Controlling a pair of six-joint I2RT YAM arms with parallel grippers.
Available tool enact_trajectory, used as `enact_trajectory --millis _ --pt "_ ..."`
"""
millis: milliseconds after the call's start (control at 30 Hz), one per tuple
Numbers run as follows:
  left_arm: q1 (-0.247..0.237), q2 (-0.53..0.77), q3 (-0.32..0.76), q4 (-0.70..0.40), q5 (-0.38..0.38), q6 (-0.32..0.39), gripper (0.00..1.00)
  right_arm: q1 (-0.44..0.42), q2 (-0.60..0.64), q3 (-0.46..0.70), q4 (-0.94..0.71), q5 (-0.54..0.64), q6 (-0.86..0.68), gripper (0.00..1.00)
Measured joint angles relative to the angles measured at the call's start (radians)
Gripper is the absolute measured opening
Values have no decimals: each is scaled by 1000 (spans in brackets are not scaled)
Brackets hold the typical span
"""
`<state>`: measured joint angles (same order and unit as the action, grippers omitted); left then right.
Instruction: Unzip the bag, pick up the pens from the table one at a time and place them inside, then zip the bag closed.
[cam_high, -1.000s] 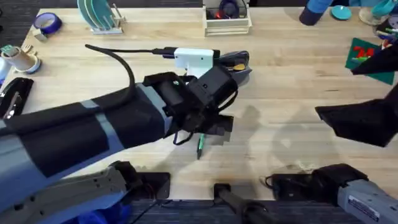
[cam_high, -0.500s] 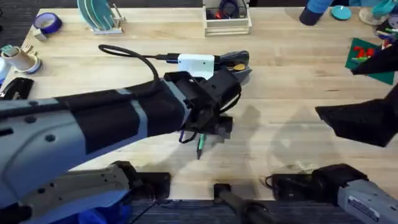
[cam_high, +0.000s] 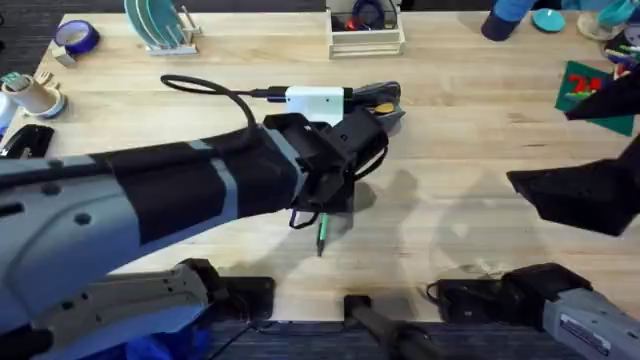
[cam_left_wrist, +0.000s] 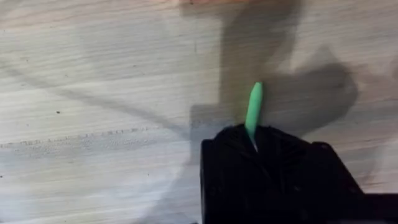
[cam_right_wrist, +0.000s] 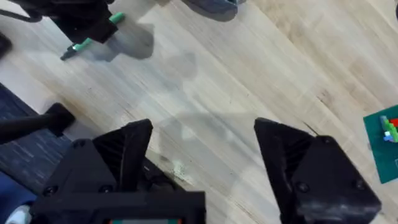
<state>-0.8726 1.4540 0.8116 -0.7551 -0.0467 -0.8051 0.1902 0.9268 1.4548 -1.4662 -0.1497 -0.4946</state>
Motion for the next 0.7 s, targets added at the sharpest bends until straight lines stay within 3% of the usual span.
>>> enact_trajectory --millis 200,367,700 --pt "0 0 3 -8 1 5 40 0 0 0 0 0 0 997" --pt "0 0 26 -55 19 56 40 0 0 0 0 0 0 997" --pt "2 0 274 -113 -27 228 40 0 0 0 0 0 0 998"
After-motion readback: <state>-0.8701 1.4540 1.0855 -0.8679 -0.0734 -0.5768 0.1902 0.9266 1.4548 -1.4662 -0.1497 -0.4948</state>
